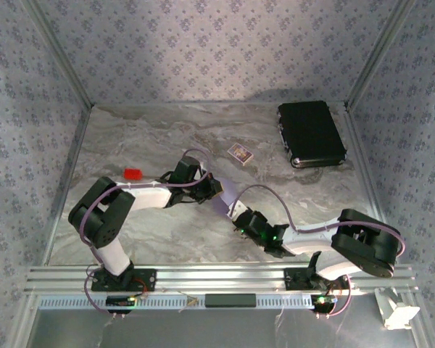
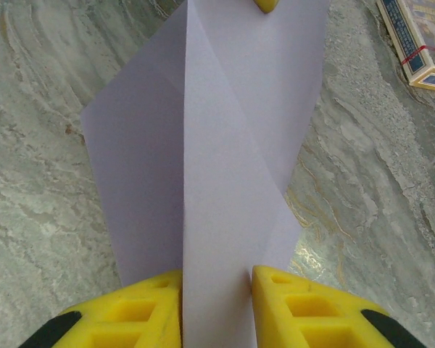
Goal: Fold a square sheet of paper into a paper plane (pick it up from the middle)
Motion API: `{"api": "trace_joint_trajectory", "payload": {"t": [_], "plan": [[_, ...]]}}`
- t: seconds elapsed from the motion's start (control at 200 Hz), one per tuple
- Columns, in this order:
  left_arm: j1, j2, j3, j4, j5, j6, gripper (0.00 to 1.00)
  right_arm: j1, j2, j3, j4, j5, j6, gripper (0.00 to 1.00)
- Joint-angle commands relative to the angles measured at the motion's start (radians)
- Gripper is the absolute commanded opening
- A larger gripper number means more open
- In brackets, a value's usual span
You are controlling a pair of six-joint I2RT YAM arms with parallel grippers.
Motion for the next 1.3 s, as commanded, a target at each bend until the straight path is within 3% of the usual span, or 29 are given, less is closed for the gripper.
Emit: {"api": "trace_joint_trajectory", "payload": {"t": [0.0,1.294], "plan": [[0.007,0.011,0.023,-0.015,0.028,0.019,0.01,-0.005,-0.008,0.005,-0.001,0.031,0.02,0.29],[0.016,0.013,0.009,-0.009,0.042,0.02,0.01,-0.038,-0.029,0.0,0.013,-0.042,0.008,0.31]]}}
